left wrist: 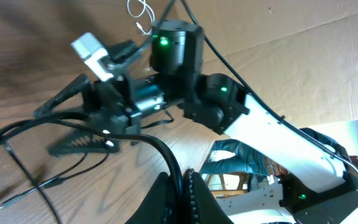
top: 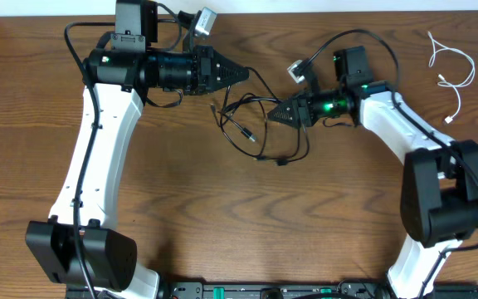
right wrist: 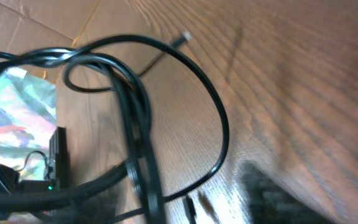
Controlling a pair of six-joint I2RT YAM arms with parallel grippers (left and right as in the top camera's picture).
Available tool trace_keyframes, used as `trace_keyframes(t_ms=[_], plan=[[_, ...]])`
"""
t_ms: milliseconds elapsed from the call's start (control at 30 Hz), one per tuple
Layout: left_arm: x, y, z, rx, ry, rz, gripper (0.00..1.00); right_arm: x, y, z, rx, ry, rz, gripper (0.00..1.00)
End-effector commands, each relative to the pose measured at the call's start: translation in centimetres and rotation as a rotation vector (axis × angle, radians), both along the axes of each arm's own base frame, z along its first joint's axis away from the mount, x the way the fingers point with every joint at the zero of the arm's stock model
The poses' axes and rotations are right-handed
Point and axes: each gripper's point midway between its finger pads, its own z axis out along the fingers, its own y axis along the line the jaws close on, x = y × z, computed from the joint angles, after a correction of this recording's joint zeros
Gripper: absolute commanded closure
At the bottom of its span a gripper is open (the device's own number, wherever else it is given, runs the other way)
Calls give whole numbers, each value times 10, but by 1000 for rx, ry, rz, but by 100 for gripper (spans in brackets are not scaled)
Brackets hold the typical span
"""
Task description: Untangle cables
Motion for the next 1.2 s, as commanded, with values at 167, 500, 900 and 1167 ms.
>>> trace_keyframes(t_ms=[167,500,900,1167], plan=[[44,88,-3,257,-17,443,93,26,-67,-59,-306,181,-320,99],[35,204,-43,809,38,853,93,29,-199,-84,-446,396,-671,99],[39,66,-76,721,-86,393,66,5,-127,-35,-275,322,-395,99],[61,-22,-153,663,-58,184,58,-4,-123,58,-225,108,-410,99]])
